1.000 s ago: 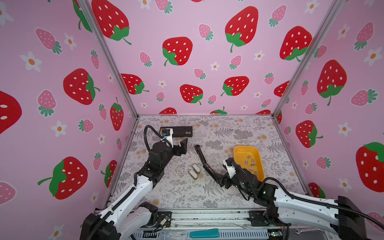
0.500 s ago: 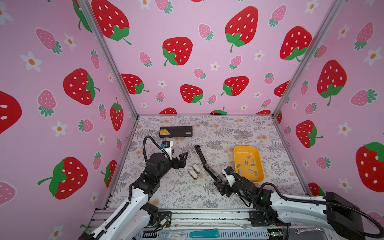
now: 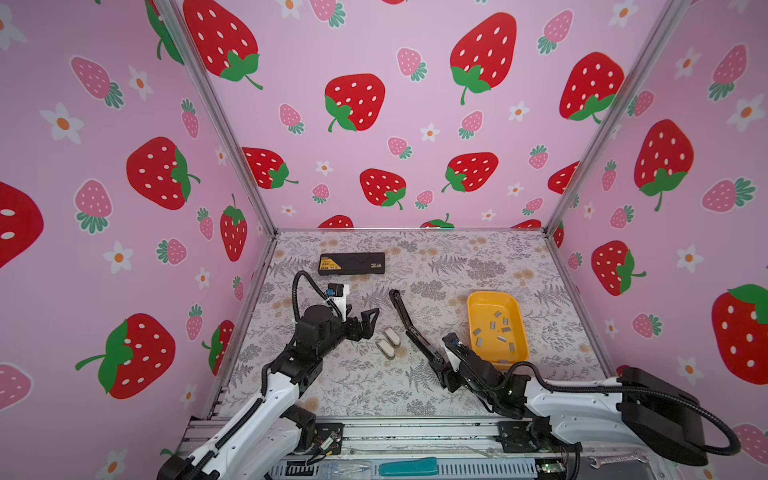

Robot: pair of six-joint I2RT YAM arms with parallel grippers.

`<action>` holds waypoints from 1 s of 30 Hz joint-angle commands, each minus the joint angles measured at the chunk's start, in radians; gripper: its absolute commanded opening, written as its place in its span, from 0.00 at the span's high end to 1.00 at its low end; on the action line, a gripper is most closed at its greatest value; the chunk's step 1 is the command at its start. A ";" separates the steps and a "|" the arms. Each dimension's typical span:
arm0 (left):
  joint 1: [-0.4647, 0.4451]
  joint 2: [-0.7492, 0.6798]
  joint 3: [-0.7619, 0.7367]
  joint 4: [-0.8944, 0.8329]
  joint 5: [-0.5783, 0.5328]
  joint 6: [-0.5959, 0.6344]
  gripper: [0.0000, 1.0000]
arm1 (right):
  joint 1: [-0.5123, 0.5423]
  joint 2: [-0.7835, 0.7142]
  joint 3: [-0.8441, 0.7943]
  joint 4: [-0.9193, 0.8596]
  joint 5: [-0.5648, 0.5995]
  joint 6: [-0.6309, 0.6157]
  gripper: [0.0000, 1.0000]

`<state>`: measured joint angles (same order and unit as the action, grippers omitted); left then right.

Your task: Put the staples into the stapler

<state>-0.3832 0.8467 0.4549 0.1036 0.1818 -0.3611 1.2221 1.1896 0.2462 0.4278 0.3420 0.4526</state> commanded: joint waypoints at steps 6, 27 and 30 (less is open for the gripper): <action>0.003 0.108 0.050 0.083 0.048 -0.020 0.03 | -0.003 0.126 0.070 0.049 0.016 0.005 0.46; 0.006 0.496 0.090 0.384 0.014 -0.055 0.33 | -0.010 0.291 0.159 0.072 0.025 -0.011 0.74; 0.007 0.574 0.123 0.387 -0.004 -0.011 0.34 | -0.010 0.291 0.162 0.080 0.020 -0.013 0.79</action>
<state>-0.3820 1.3720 0.5217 0.4290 0.2043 -0.4110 1.2144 1.4727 0.3901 0.4801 0.3557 0.4427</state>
